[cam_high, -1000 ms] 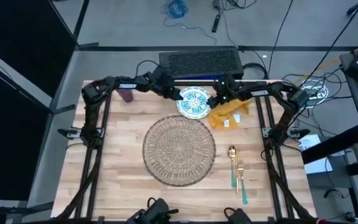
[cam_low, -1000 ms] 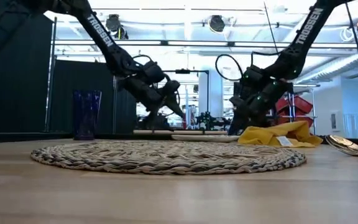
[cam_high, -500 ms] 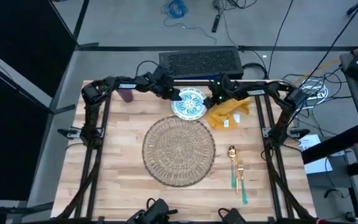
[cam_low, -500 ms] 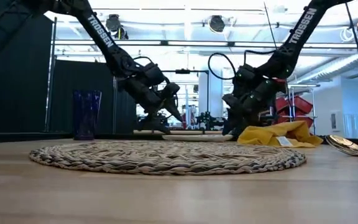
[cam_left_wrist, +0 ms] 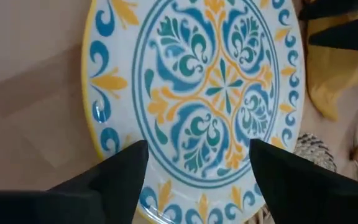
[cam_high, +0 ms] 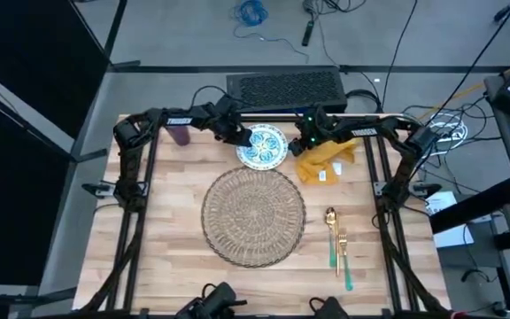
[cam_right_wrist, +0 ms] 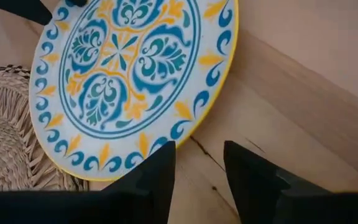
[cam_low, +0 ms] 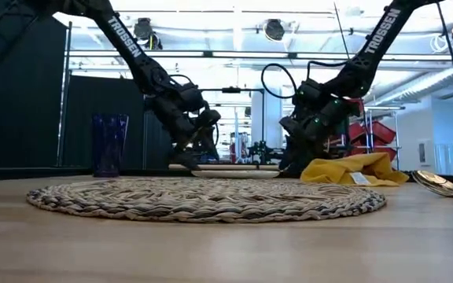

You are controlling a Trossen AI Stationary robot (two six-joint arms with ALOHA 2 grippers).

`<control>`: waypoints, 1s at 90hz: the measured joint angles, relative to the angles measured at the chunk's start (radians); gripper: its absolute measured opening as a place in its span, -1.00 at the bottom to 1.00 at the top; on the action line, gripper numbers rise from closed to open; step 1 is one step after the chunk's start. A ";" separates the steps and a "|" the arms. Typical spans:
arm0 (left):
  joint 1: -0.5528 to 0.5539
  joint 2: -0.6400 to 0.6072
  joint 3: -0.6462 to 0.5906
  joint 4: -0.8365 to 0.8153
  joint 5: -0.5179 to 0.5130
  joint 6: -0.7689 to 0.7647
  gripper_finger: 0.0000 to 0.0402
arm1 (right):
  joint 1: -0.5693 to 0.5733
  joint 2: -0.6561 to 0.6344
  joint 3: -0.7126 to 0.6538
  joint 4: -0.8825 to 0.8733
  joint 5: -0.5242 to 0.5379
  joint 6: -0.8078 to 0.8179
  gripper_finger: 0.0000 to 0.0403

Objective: Set table place
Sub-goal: Put the white patterned plate on the tablemat

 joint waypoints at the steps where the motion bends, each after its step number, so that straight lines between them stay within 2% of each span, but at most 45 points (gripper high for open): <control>1: -0.001 -0.002 0.001 0.001 0.000 0.000 0.33 | 0.000 0.000 0.000 0.000 0.000 0.000 -0.39; 13: -0.009 -0.046 0.017 0.012 -0.003 0.006 0.33 | 0.000 0.000 0.000 0.000 0.002 0.000 -0.39; 20: -0.006 -0.069 0.018 -0.008 -0.021 0.059 0.33 | 0.000 0.000 0.000 -0.001 0.001 0.000 -0.39; 39: 0.014 -0.088 0.015 -0.178 -0.185 0.185 0.33 | 0.000 -0.001 0.000 -0.003 0.000 0.008 -0.39; 63: 0.019 -0.081 0.000 -0.127 -0.209 0.188 0.33 | 0.016 -0.001 0.001 -0.001 -0.004 0.034 -0.39; 90: 0.004 0.003 0.015 -0.092 -0.227 0.167 0.32 | 0.069 -0.001 0.001 0.004 -0.002 0.049 -0.39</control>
